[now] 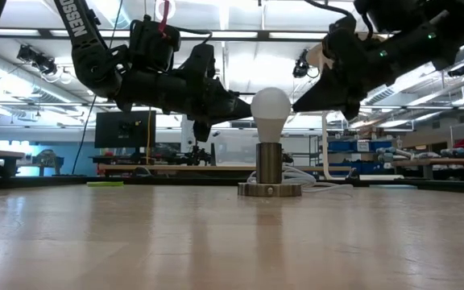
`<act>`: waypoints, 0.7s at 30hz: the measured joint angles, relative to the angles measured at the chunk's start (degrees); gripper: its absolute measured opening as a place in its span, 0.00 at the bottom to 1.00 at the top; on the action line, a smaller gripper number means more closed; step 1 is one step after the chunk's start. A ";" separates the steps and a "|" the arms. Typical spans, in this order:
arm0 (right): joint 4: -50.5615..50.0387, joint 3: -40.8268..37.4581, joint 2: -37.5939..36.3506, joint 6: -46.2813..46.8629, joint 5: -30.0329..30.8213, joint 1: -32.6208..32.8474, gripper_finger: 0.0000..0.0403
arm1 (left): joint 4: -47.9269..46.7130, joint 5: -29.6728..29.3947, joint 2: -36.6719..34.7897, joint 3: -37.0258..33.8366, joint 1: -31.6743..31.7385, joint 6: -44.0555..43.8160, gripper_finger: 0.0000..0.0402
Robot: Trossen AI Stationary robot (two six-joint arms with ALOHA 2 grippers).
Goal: Screw lightbulb
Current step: Insert the lightbulb into the lamp
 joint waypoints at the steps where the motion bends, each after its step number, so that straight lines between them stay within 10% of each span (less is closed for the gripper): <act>1: 0.00 0.10 -0.06 -0.14 0.04 -0.06 0.01 | -0.01 0.00 0.00 0.00 0.00 0.01 0.00; 21: -4.37 0.10 0.86 -8.41 -0.70 2.25 0.07 | -6.16 1.74 -2.32 -0.72 -2.90 10.37 0.00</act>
